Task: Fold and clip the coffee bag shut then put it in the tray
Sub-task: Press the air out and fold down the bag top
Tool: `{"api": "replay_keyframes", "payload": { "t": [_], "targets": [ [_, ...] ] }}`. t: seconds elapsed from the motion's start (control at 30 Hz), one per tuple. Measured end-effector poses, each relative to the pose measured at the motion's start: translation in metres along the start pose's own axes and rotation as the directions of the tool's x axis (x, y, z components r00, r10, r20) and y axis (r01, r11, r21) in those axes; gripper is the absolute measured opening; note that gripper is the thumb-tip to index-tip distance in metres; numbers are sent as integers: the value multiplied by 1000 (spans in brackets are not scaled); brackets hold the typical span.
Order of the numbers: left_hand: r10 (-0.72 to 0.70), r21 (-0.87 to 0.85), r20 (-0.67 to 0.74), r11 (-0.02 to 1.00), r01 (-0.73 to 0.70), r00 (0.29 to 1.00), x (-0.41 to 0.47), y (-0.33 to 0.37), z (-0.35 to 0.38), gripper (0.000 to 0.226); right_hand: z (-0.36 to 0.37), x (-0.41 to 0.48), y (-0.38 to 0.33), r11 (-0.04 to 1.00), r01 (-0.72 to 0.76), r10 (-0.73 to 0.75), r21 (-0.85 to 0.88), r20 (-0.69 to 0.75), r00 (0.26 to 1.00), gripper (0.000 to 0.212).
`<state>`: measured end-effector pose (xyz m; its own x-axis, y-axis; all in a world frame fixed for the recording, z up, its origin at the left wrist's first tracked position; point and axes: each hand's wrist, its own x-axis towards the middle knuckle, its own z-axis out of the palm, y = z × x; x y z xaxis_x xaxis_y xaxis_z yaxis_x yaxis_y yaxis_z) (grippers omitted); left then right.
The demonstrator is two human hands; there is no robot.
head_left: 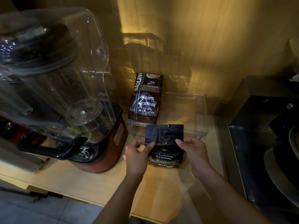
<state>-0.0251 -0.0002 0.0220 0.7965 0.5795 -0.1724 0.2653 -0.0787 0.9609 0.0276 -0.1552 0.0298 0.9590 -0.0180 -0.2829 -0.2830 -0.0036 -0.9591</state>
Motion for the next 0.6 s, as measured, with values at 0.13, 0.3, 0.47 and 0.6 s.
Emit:
{"api": "replay_keyframes", "payload": {
  "t": [0.13,0.3,0.47,0.6],
  "targets": [
    [53,-129,17,990,-50,998,2,-5,3,32,2,-2,4,987,150,-145,56,-92,985,28],
    [142,-16,120,990,-142,983,4,-3,-3,32,-4,-1,12,971,240,-239,-7,53,970,28],
    [314,196,128,922,-335,941,6,-1,-6,29,-13,0,17,952,294,-278,-81,165,946,34],
    [352,215,127,903,-373,927,7,-1,-4,12,-14,1,12,900,398,-369,-176,177,913,24]
  ]
}}
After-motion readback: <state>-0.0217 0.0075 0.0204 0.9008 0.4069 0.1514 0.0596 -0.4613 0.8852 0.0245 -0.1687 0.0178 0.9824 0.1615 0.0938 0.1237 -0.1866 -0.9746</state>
